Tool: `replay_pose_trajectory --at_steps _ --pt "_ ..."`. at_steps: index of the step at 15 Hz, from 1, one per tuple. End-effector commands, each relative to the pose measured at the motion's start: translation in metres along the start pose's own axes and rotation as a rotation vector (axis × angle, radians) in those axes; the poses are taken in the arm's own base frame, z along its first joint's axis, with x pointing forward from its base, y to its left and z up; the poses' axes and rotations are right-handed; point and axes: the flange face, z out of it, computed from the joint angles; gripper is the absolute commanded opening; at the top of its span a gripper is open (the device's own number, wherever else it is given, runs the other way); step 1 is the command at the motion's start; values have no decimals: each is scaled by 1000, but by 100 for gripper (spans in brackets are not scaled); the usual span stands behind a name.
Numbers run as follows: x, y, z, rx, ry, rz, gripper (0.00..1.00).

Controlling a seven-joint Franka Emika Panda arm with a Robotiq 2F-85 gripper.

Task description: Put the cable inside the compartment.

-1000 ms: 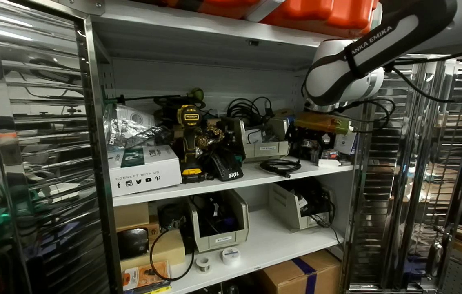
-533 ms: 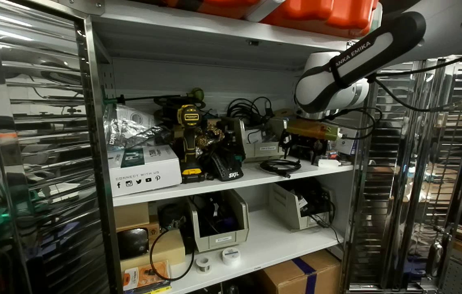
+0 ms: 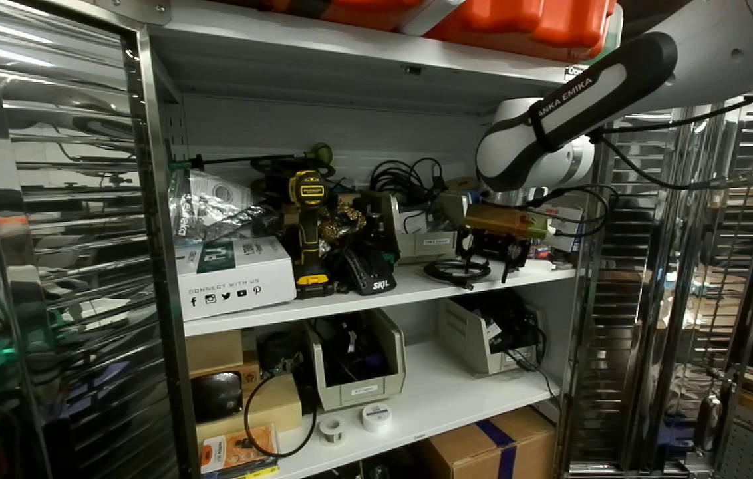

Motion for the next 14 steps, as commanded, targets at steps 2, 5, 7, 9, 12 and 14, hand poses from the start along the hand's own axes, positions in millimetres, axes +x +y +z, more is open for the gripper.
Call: replay_pose_trajectory --at_steps 2,5,7,9,12,14 --pt "-3 -8 -25 30 14 -23 40" --pt "-8 -5 -40 33 27 -37 18" --pt "-11 3 -52 37 37 -42 3" --pt "-15 16 -64 44 52 -49 0" --pt "-24 43 -79 33 68 -53 3" --pt "-26 59 -85 31 67 -34 3"
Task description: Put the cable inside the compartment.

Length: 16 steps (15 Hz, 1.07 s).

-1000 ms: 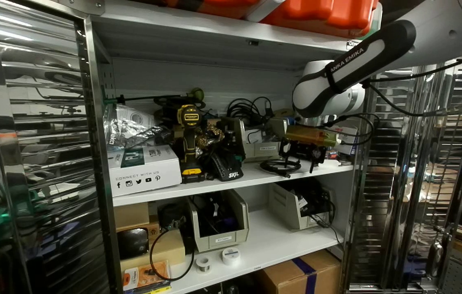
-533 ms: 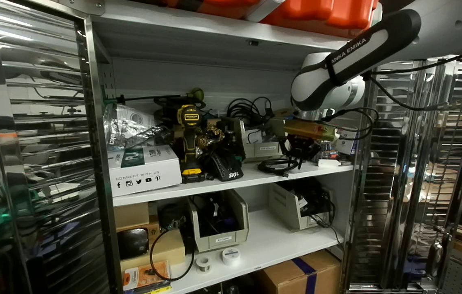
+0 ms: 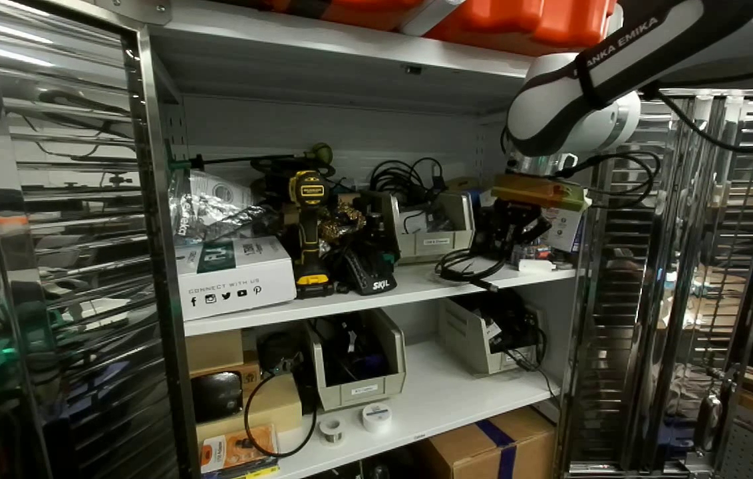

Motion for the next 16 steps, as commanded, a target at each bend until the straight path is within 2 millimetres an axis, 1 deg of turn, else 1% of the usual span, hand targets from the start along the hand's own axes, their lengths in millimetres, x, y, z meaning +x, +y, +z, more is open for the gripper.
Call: replay_pose_trajectory --at_steps 1,3,6,9,10,11,12,14,16 --pt "-12 31 -25 6 26 6 3" --pt "-19 41 -41 23 59 6 3" --pt "-23 49 -75 115 182 28 3" --pt "-14 43 -105 213 291 69 3" --pt "-7 37 -112 242 332 81 3" --pt "-2 32 -116 268 368 96 3" --pt "6 24 -114 285 384 112 3" --pt "18 12 -102 293 395 127 3" --pt "33 -1 -84 285 412 151 3"
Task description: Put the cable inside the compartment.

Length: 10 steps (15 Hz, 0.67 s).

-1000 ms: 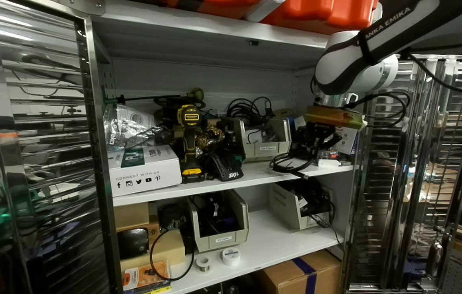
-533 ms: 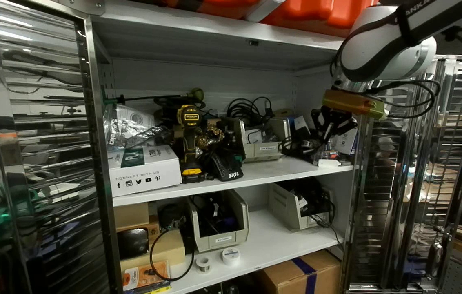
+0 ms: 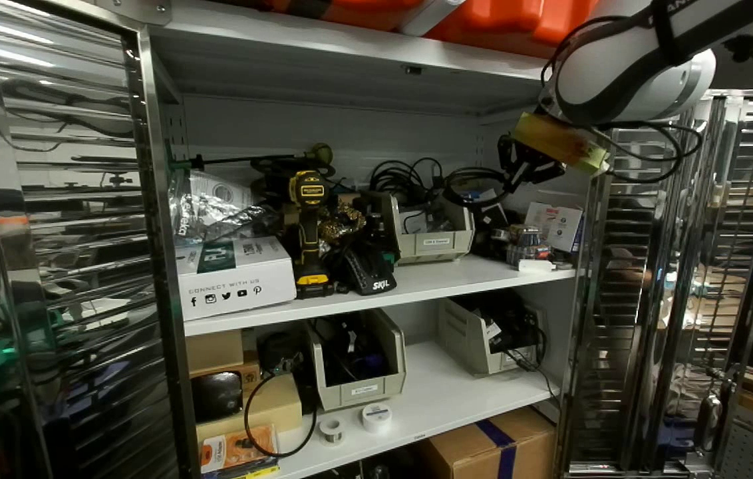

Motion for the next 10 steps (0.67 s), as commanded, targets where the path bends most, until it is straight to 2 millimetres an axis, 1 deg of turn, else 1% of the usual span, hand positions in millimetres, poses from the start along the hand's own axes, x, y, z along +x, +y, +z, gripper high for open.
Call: replay_pose_trajectory --at_steps 1,3,5,7,10 --pt "21 -25 43 4 67 52 3" --pt "32 -37 63 -1 86 105 3" --pt "43 -50 77 5 92 173 3" --pt "53 -65 84 28 98 222 3" --pt "64 -88 88 64 114 257 3"
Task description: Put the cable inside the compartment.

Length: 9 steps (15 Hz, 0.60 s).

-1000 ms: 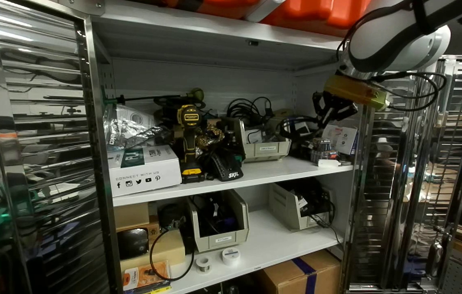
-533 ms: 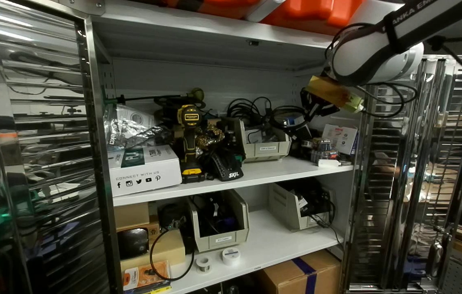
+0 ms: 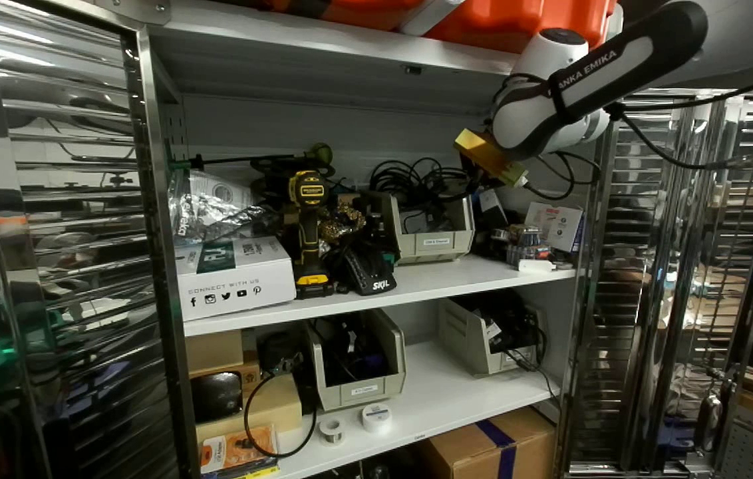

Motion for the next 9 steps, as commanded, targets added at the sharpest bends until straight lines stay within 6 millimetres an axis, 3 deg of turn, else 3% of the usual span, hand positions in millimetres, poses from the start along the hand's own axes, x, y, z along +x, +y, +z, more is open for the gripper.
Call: replay_pose_trajectory --at_steps 1,8,9 --pt "10 -36 7 51 22 49 3" --pt "-19 -50 41 60 -56 11 3" --pt "-22 -51 42 61 -64 -1 36"
